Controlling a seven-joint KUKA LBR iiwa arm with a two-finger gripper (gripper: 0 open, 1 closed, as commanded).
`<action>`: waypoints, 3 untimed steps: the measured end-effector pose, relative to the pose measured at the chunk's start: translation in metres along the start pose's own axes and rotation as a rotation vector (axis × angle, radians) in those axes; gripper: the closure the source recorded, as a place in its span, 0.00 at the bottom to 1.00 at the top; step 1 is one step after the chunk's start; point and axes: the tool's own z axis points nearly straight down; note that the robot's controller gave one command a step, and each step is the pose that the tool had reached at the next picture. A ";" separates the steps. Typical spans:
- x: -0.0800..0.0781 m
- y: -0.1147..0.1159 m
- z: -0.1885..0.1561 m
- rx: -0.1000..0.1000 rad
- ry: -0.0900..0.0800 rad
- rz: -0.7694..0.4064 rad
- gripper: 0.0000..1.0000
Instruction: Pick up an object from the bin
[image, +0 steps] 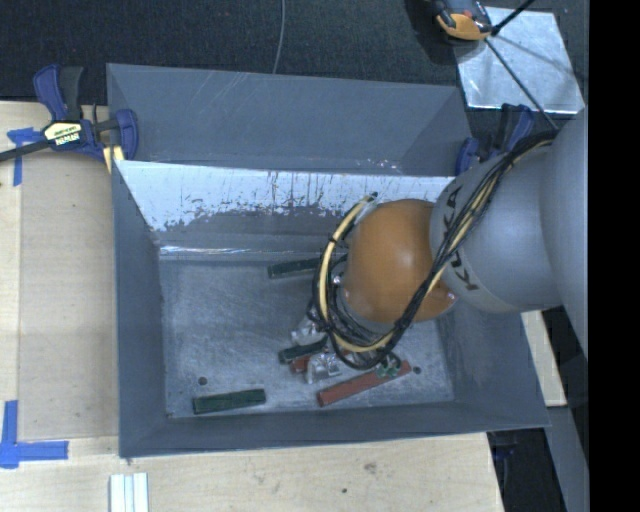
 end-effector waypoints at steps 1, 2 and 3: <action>0.007 -0.010 -0.039 -0.001 0.010 -0.207 1.00; 0.007 -0.010 -0.039 -0.001 0.010 -0.207 1.00; 0.007 -0.007 -0.135 -0.001 0.011 -0.245 1.00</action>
Offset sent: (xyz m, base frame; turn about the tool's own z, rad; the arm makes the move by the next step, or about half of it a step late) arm 0.0000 0.0000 0.0000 0.0000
